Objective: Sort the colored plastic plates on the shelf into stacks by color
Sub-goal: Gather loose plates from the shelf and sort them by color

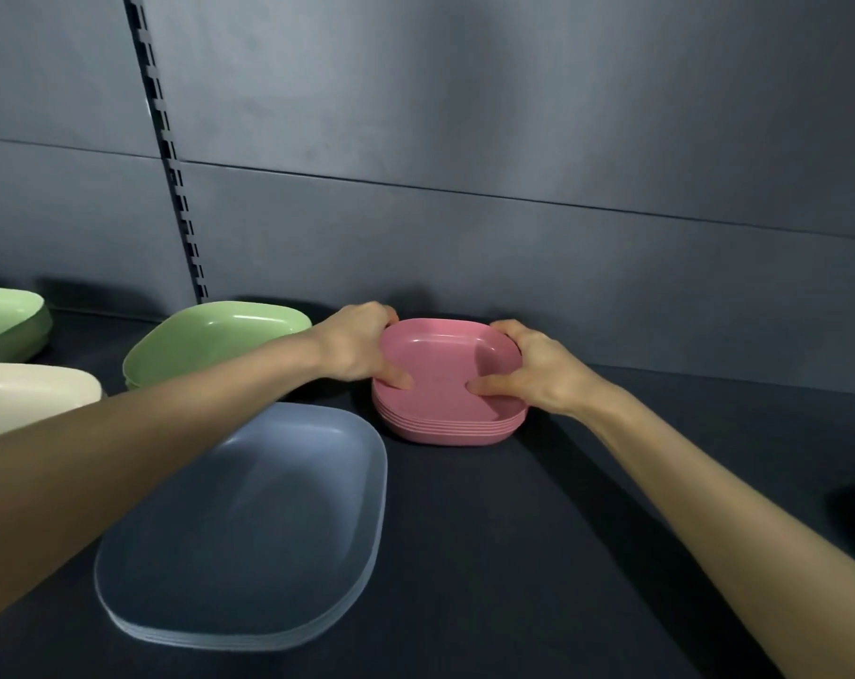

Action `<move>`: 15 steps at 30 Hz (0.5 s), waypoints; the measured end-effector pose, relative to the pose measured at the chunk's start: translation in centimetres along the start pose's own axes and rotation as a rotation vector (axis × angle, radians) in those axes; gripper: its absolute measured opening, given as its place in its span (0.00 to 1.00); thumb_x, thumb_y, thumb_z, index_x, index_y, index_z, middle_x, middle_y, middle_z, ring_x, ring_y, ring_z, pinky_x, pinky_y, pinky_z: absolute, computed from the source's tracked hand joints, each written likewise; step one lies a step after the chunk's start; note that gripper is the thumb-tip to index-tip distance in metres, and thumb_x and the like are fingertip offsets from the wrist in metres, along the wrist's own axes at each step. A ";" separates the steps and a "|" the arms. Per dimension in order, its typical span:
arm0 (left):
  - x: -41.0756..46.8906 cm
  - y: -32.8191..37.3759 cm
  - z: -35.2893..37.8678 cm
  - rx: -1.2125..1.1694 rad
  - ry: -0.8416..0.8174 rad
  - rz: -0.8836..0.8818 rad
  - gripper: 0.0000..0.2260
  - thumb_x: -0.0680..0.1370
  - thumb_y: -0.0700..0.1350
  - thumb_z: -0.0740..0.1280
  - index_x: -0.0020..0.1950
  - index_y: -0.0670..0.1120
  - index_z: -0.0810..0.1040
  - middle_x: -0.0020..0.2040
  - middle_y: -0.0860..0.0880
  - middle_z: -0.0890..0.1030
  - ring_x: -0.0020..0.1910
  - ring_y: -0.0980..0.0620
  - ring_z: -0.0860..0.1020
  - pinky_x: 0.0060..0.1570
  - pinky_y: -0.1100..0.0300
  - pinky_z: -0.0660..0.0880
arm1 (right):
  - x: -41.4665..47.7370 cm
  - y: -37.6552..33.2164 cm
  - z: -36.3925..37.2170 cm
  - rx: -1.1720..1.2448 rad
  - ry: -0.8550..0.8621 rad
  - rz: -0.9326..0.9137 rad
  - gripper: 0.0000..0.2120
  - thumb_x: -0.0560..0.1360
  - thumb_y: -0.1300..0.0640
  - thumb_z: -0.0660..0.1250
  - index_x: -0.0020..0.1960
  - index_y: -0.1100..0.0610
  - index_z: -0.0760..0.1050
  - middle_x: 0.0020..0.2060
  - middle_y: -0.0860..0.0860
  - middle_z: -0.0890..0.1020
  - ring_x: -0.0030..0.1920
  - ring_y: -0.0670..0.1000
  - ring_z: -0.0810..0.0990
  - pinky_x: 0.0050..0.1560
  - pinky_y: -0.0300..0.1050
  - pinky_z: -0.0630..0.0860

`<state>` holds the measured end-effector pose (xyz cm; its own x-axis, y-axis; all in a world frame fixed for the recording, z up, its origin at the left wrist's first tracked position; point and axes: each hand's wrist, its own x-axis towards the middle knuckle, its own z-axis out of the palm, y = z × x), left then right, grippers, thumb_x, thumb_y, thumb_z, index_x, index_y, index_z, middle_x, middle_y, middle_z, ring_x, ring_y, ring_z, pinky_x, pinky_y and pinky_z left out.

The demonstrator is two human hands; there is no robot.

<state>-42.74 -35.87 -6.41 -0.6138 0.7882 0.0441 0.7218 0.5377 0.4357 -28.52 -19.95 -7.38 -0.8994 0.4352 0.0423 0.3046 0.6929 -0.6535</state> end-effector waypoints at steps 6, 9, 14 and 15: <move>0.0 0.0 -0.2 0.021 -0.026 0.007 0.26 0.65 0.49 0.78 0.59 0.42 0.76 0.52 0.46 0.81 0.51 0.46 0.78 0.53 0.55 0.75 | -0.2 -0.5 -0.1 -0.056 0.009 0.029 0.29 0.65 0.52 0.77 0.62 0.54 0.70 0.53 0.50 0.79 0.54 0.52 0.78 0.57 0.49 0.76; -0.2 0.2 -0.3 0.070 -0.055 0.016 0.24 0.66 0.51 0.77 0.57 0.41 0.76 0.53 0.45 0.80 0.51 0.46 0.78 0.54 0.53 0.75 | -0.5 -0.9 -0.2 -0.121 0.002 0.045 0.31 0.67 0.51 0.76 0.66 0.56 0.68 0.59 0.53 0.77 0.58 0.53 0.76 0.60 0.47 0.73; -1.7 2.6 -1.5 0.271 0.016 0.131 0.29 0.72 0.54 0.70 0.67 0.40 0.69 0.63 0.40 0.72 0.62 0.41 0.71 0.62 0.52 0.69 | -2.6 -1.7 -2.7 -0.313 0.044 0.038 0.40 0.72 0.48 0.71 0.76 0.59 0.55 0.72 0.56 0.65 0.72 0.55 0.64 0.69 0.45 0.61; -2.2 3.6 -1.9 0.306 0.043 0.167 0.29 0.74 0.53 0.69 0.70 0.41 0.67 0.64 0.40 0.71 0.64 0.40 0.69 0.63 0.52 0.67 | -3.3 -1.8 -3.7 -0.346 0.065 0.036 0.38 0.73 0.48 0.70 0.75 0.59 0.56 0.72 0.56 0.65 0.72 0.55 0.64 0.69 0.45 0.61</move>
<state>-39.39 -36.24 -3.20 -0.4873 0.8631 0.1325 0.8718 0.4724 0.1294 -24.90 -20.55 -3.52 -0.8678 0.4905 0.0789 0.4337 0.8254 -0.3613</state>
